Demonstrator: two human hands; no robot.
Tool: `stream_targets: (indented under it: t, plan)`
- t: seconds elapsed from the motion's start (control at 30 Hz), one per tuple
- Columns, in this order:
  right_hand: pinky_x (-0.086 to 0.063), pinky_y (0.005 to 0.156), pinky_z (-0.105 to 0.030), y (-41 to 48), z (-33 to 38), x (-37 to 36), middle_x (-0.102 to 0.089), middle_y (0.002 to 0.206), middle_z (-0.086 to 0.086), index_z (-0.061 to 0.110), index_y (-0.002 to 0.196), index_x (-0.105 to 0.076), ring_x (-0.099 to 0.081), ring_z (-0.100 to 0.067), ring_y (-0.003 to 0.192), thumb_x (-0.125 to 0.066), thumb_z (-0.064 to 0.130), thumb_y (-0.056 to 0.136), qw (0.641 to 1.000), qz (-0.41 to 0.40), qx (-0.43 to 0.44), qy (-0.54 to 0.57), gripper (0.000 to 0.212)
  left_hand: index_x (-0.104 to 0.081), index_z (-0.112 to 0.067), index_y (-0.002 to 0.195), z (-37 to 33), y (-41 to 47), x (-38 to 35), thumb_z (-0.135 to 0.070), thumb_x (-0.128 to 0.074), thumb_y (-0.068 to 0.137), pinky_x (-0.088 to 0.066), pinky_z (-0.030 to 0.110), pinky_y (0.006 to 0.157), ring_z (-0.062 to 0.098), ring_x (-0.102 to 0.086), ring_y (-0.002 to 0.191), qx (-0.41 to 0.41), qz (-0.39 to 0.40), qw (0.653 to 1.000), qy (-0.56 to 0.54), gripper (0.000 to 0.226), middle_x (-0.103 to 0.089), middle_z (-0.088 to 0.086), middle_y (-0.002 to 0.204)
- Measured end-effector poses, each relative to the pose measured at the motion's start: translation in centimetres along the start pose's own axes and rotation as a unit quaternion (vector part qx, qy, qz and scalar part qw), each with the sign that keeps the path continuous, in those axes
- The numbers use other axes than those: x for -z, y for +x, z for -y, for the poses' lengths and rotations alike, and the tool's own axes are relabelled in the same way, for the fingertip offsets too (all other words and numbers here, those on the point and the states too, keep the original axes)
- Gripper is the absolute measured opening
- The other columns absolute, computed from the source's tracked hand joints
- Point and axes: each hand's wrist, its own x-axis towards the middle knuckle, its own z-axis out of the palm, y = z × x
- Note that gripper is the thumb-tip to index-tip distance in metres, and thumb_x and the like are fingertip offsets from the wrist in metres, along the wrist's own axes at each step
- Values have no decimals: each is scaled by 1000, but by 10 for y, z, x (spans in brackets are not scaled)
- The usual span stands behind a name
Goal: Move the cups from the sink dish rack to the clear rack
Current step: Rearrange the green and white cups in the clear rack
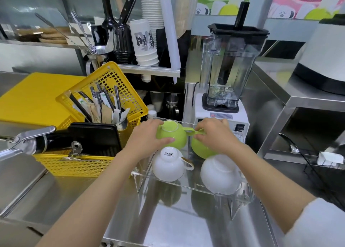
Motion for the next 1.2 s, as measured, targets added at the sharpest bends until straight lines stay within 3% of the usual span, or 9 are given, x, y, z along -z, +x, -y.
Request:
stream_targets:
  t: [0.17,0.3,0.43,0.57,0.7,0.83,1.0,1.2]
  plan:
    - [-25,99,-43,21,-3,-5,-61,120,-4,16,114,-57,-49,-28,116,-59,41,83,998,59,-19,29,40,-34,-23,133,0,21,-11,-71,-63,62,-29,46,101,26,-38,125,21,32,997,63,90,-43,4,136]
    - [-24,103,-48,28,-2,-9,-60,104,-5,13,93,-55,-51,-29,109,-61,50,77,996,86,-13,-10,41,-27,-22,138,-2,26,-17,-76,-61,57,-24,46,104,27,-32,130,27,45,993,102,104,-35,5,143]
    - [-25,99,-48,34,-4,-17,-59,107,-6,14,89,-54,-50,-29,110,-60,53,76,994,103,-9,-30,42,-26,-19,137,-3,29,-19,-76,-61,57,-23,45,104,27,-32,129,31,47,991,122,104,-35,6,141]
    - [-23,99,-48,37,-6,-19,-57,104,-5,14,98,-58,-46,-27,108,-58,52,79,991,128,-14,-22,42,-29,-21,135,0,29,-20,-76,-61,58,-25,46,102,29,-36,125,37,55,991,119,101,-38,6,136]
    - [-23,86,-41,37,-6,-22,-58,91,-3,14,88,-58,-47,-25,94,-60,45,78,993,115,-10,19,32,-29,-21,137,2,30,-16,-69,-66,60,-23,46,104,27,-36,127,40,65,993,88,98,-38,5,138]
    - [-20,78,-37,37,-8,-25,-66,95,-6,16,80,-58,-52,-26,94,-63,44,77,995,95,4,36,29,-26,-20,139,3,31,-8,-57,-73,62,-23,47,106,25,-36,130,45,85,995,40,97,-36,3,142]
    - [-18,78,-34,35,-6,-24,-69,97,-1,17,92,-67,-51,-22,95,-65,39,79,994,87,19,61,26,-29,-22,139,8,29,-2,-43,-80,63,-28,49,109,23,-35,132,46,111,991,-52,94,-34,0,146]
    - [-18,78,-34,33,-6,-22,-69,95,2,20,91,-68,-48,-18,90,-67,36,79,993,90,22,76,21,-28,-21,140,13,29,0,-33,-83,63,-33,31,101,19,-36,128,34,120,986,-106,95,-34,0,144]
